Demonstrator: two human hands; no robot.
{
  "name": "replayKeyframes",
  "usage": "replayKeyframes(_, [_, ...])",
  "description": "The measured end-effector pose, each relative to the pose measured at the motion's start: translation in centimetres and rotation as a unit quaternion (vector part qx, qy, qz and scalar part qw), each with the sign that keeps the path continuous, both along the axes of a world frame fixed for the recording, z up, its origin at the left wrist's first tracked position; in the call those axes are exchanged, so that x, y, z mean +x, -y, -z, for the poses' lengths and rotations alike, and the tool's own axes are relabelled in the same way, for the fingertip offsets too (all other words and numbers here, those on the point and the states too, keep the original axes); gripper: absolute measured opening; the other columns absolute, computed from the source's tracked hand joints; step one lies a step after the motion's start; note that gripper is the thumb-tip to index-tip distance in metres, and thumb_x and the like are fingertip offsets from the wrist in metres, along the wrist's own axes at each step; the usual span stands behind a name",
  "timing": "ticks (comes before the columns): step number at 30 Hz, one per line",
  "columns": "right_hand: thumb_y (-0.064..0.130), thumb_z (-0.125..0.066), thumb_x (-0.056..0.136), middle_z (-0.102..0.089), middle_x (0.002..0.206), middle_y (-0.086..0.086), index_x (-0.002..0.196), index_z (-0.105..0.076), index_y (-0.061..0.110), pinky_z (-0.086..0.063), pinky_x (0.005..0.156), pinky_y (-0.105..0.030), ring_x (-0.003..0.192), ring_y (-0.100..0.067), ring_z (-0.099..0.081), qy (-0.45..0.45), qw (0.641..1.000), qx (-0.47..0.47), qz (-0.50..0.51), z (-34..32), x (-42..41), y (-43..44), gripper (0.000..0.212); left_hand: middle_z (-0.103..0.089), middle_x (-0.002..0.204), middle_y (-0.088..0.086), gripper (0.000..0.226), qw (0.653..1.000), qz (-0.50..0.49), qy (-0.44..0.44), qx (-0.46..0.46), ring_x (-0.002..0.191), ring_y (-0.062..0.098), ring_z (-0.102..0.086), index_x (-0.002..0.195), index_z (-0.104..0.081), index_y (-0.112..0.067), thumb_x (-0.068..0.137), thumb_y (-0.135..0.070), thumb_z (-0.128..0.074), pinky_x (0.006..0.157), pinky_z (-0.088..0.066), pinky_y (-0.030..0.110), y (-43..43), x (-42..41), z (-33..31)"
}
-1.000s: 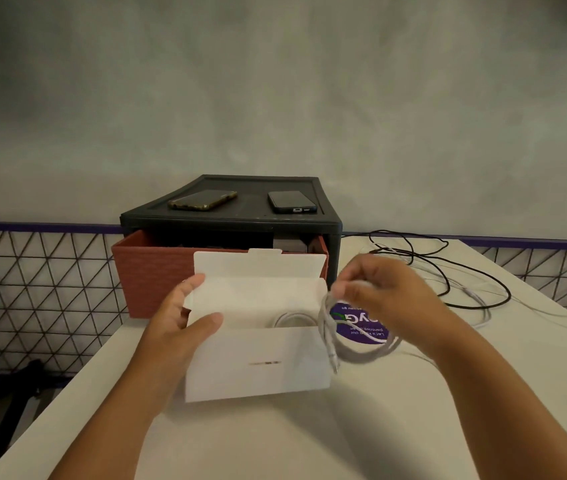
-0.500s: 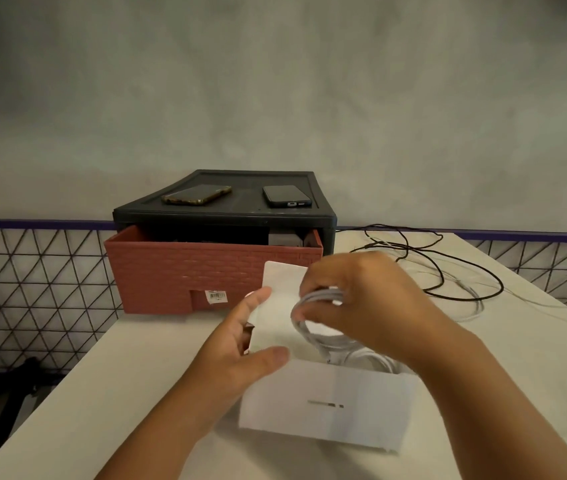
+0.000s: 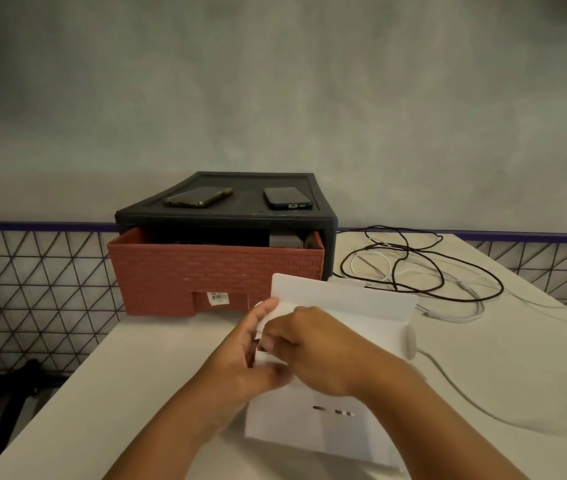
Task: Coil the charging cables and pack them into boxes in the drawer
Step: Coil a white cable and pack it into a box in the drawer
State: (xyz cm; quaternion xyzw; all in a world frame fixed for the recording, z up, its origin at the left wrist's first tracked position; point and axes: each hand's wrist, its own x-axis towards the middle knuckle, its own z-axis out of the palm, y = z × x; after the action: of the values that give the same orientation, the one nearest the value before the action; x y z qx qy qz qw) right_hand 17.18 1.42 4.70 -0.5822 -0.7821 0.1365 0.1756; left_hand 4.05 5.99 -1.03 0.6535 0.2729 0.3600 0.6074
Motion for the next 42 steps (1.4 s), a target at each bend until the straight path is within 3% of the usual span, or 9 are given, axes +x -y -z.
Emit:
replayKeyframes(3, [0.011,-0.041,0.095,-0.059,0.099,-0.005,0.104,-0.055,0.015,-0.033,0.075,-0.033,0.091,-0.022,-0.041,0.065,0.998,0.003,0.011,0.3,-0.5,0.2,0.017,-0.057,0.116,0.006,0.085,1.000,0.000,-0.013,-0.015,0.097,0.020,-0.065,0.130,-0.043,-0.041,0.060,-0.001,-0.072,0.081,-0.054,0.028,-0.2,0.0,0.4])
replayKeyframes(6, [0.009,-0.042,0.093,-0.059,0.115,-0.010,0.118,-0.051,0.015,-0.036,0.080,-0.034,0.097,-0.024,-0.044,0.103,0.994,-0.009,0.038,0.4,-0.8,0.3,0.027,-0.058,0.117,0.003,0.084,1.000,-0.009,-0.011,-0.024,0.098,0.016,-0.066,0.130,-0.043,-0.039,0.068,0.010,-0.073,0.075,-0.054,0.025,-0.4,0.0,0.6])
replayKeyframes(11, [0.022,-0.038,0.098,-0.059,0.101,-0.012,0.097,-0.057,0.012,-0.033,0.068,-0.031,0.083,-0.021,-0.044,0.077,0.994,-0.084,0.003,-0.1,-0.1,0.2,0.022,-0.054,0.113,-0.004,0.079,1.000,0.002,-0.010,-0.012,0.085,-0.016,-0.060,0.127,-0.041,-0.038,0.075,0.016,-0.065,0.067,-0.050,0.013,-0.3,0.0,0.2])
replayKeyframes(17, [0.052,-0.032,0.095,-0.057,0.104,-0.006,0.091,-0.055,0.018,-0.033,0.075,-0.031,0.088,-0.018,-0.045,0.047,0.985,-0.167,-0.001,0.0,0.1,0.3,0.041,-0.051,0.103,-0.013,0.074,0.999,0.011,-0.042,-0.011,0.067,-0.022,-0.057,0.129,-0.037,-0.028,0.080,0.026,-0.047,0.059,-0.049,0.010,-0.1,0.3,0.1])
replayKeyframes(22, [0.036,-0.037,0.097,-0.055,0.109,-0.013,0.097,-0.061,0.012,-0.041,0.088,-0.041,0.094,-0.023,-0.048,0.041,0.993,-0.111,-0.025,0.1,0.5,-0.1,0.034,-0.045,0.135,0.000,0.086,1.000,0.004,-0.023,0.003,0.125,-0.001,-0.044,0.130,-0.039,-0.046,0.064,-0.006,-0.078,0.090,-0.050,0.023,-0.8,-0.5,0.6])
replayKeyframes(24, [0.025,-0.042,0.096,-0.046,0.114,-0.011,0.120,-0.061,0.018,-0.040,0.094,-0.039,0.101,-0.024,-0.047,0.058,0.994,-0.089,-0.019,-0.2,0.9,-0.2,0.031,-0.051,0.126,-0.006,0.084,1.000,-0.006,-0.014,-0.004,0.108,-0.010,-0.054,0.128,-0.040,-0.044,0.065,-0.003,-0.077,0.084,-0.050,0.018,-1.1,-0.8,0.6])
replayKeyframes(26, [0.020,-0.048,0.094,-0.040,0.110,-0.002,0.126,-0.058,0.027,-0.040,0.094,-0.030,0.105,-0.023,-0.049,0.055,0.996,-0.067,0.000,-0.3,1.5,-0.4,0.034,-0.064,0.110,-0.006,0.085,1.000,0.001,-0.008,-0.014,0.095,0.004,-0.066,0.131,-0.040,-0.041,0.064,0.001,-0.071,0.075,-0.052,0.019,-1.2,-1.0,0.7])
replayKeyframes(32, [0.018,-0.061,0.088,-0.061,0.116,0.002,0.117,-0.065,0.025,-0.037,0.078,-0.019,0.086,-0.011,-0.049,0.044,0.998,0.022,0.045,-0.1,1.8,-0.9,0.030,-0.071,0.097,-0.008,0.085,0.999,-0.019,0.000,-0.031,0.091,0.015,-0.068,0.134,-0.037,-0.038,0.065,0.000,-0.069,0.072,-0.053,0.021,-1.6,-1.2,0.8])
replayKeyframes(42, [0.018,-0.052,0.092,-0.066,0.109,0.000,0.109,-0.069,0.020,-0.046,0.086,-0.026,0.097,-0.019,-0.057,0.042,0.997,0.008,0.064,1.1,1.7,-1.4,0.024,-0.071,0.101,-0.003,0.077,0.998,-0.039,-0.012,-0.047,0.090,0.016,-0.069,0.133,-0.040,-0.038,0.077,0.009,-0.066,0.069,-0.052,0.022,-2.2,-1.5,1.4])
